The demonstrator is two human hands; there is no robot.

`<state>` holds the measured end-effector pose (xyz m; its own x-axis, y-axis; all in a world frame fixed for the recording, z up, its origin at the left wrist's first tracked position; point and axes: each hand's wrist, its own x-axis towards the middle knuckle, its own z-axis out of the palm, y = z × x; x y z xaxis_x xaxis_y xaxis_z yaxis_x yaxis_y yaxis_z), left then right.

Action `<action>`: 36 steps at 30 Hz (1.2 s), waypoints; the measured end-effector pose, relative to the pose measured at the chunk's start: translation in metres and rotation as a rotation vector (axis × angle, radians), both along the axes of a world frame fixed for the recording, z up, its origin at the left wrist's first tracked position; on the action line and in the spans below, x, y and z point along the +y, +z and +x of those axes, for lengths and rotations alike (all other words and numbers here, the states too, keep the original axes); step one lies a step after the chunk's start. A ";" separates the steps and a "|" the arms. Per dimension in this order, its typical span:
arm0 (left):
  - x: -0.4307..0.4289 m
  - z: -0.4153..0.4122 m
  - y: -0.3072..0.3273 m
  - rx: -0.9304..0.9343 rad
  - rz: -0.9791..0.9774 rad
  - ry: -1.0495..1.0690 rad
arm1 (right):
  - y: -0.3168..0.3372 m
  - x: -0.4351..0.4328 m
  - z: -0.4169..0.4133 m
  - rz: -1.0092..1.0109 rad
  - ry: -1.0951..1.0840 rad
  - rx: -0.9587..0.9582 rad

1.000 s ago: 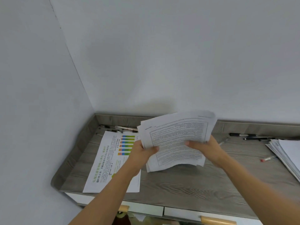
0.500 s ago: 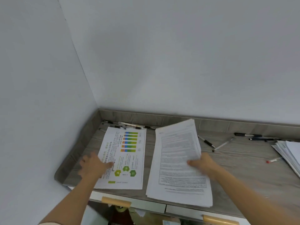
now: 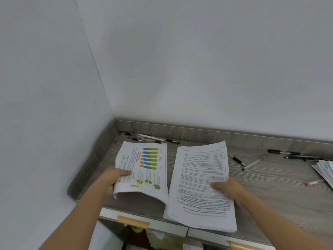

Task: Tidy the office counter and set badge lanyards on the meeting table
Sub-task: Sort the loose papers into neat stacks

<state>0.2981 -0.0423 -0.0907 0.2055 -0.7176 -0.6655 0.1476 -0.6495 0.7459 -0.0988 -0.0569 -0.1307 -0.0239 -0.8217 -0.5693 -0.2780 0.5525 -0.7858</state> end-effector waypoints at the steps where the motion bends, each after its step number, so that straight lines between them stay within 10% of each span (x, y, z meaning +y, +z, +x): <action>1: 0.000 0.001 0.010 0.075 -0.026 0.001 | 0.000 0.000 -0.001 0.007 0.006 -0.001; 9: 0.005 -0.030 0.058 0.487 -0.243 -0.171 | 0.003 -0.001 -0.003 -0.001 0.057 0.012; 22: 0.010 -0.128 -0.038 -0.287 -0.092 -0.502 | 0.014 0.003 -0.004 0.069 -0.097 -0.177; 31: 0.008 -0.137 -0.029 -0.350 -0.208 -0.540 | 0.035 0.013 -0.005 -0.110 0.031 -0.113; 36: -0.025 -0.136 0.035 -0.056 -0.476 -0.331 | 0.106 0.009 -0.001 -0.467 0.069 -0.266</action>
